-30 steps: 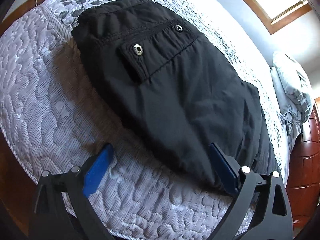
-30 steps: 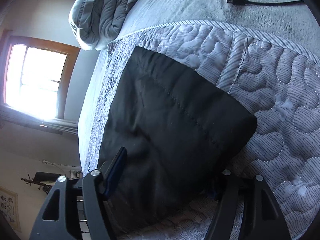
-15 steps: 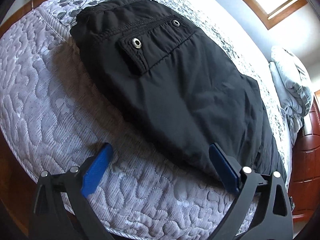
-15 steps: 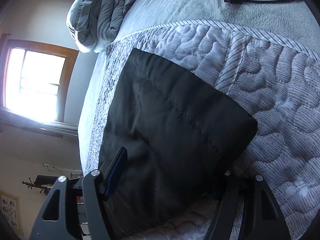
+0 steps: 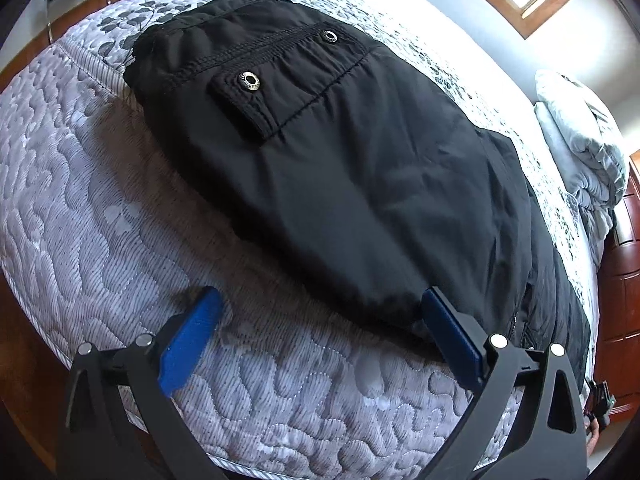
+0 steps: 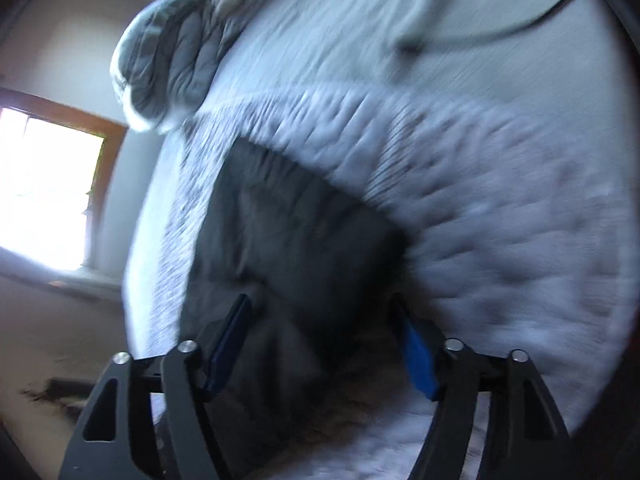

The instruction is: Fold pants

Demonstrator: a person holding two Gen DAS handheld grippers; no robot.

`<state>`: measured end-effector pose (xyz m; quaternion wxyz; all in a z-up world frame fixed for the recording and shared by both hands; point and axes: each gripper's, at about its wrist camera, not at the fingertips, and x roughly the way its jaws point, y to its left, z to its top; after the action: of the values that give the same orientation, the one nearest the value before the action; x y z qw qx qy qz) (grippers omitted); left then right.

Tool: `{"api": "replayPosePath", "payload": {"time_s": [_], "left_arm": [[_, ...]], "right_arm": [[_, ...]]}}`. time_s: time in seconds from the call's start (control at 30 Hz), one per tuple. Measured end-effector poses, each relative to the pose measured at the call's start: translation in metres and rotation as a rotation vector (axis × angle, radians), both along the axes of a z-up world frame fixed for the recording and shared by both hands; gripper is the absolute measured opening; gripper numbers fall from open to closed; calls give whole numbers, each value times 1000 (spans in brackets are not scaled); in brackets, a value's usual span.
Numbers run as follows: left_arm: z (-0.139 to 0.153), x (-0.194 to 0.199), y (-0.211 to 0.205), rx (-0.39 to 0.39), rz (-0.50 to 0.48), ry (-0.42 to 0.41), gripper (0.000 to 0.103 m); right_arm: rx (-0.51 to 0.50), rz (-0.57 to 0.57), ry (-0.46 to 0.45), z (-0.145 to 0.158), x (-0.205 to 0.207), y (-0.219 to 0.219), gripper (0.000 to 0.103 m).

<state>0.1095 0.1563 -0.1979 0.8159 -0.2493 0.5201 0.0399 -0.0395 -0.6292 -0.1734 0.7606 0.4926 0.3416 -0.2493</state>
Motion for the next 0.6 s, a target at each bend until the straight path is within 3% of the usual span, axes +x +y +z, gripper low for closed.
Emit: {"api": "replayPosePath", "payload": {"time_s": [0.1, 0.33, 0.6], "left_arm": [[-1, 1, -3, 12, -8, 10, 100], [-2, 7, -14, 48, -12, 16, 100], [-5, 19, -28, 102, -1, 51, 100]], "right_arm": [[-147, 61, 45, 23, -1, 1, 74], [-353, 492, 149, 60, 96, -12, 75], [-315, 663, 273, 31, 189, -44, 77]]}}
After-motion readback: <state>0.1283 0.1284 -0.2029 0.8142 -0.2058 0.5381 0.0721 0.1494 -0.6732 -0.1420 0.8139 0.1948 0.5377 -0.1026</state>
